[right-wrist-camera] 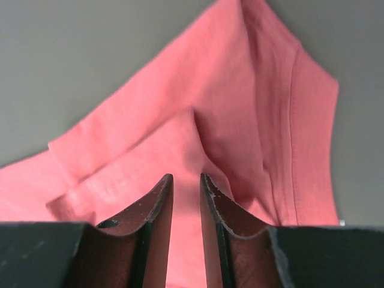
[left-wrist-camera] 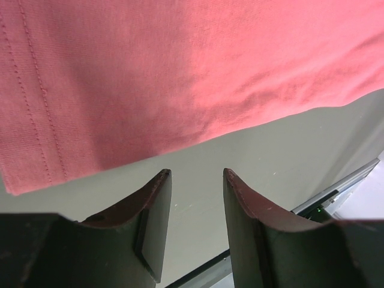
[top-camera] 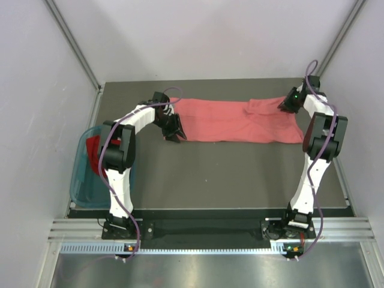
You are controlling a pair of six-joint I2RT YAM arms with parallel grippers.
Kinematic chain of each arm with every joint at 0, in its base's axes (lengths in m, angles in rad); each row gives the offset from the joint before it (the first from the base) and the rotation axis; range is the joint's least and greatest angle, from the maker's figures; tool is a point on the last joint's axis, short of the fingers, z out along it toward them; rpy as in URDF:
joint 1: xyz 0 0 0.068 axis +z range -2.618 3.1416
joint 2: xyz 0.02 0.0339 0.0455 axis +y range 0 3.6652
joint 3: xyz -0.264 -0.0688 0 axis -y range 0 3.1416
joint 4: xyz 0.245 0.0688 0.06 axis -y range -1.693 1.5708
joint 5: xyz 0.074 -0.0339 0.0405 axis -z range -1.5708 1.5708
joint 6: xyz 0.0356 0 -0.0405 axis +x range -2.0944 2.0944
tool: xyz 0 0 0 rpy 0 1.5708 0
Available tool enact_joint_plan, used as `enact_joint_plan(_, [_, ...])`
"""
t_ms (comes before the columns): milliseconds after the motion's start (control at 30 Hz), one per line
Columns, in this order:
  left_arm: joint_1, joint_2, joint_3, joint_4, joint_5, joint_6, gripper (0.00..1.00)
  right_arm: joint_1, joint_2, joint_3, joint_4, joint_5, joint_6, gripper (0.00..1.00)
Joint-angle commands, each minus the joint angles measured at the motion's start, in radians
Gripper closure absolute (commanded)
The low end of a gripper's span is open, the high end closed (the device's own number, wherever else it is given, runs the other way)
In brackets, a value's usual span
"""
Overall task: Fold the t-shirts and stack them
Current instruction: Fold the tshirt
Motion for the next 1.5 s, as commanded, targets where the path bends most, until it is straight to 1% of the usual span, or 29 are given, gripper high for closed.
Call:
enact_joint_plan(0, [0.002, -0.012, 0.033, -0.026, 0.007, 0.024, 0.55, 0.002, 0.042, 0.092, 0.029, -0.018, 0.002, 0.75])
enact_joint_plan(133, [0.003, -0.022, 0.035, -0.028, 0.002, 0.032, 0.55, 0.005, 0.0, 0.055, 0.073, -0.021, -0.016, 0.73])
enact_joint_plan(233, [0.003, -0.016, 0.036, -0.026, 0.008, 0.034, 0.55, 0.004, -0.004, 0.076, 0.064, -0.014, -0.044, 0.71])
enact_joint_plan(433, [0.002, -0.011, 0.022, -0.018, 0.018, 0.034, 0.55, 0.004, 0.039, 0.167, 0.038, 0.006, -0.087, 0.68])
enact_joint_plan(633, [0.003, -0.011, 0.012, -0.014, 0.018, 0.032, 0.55, 0.005, 0.095, 0.228, 0.014, 0.014, -0.107, 0.68])
enact_joint_plan(933, [0.002, 0.001, 0.024, -0.018, 0.021, 0.027, 0.55, 0.008, 0.15, 0.248, 0.006, 0.014, -0.114, 0.69])
enact_joint_plan(1167, [0.002, 0.017, 0.042, -0.018, 0.027, 0.018, 0.55, 0.03, 0.161, 0.253, 0.007, -0.004, -0.125, 0.72])
enact_joint_plan(1467, [0.002, 0.02, 0.042, -0.021, 0.027, 0.021, 0.55, 0.039, 0.146, 0.258, 0.024, 0.005, -0.104, 0.8])
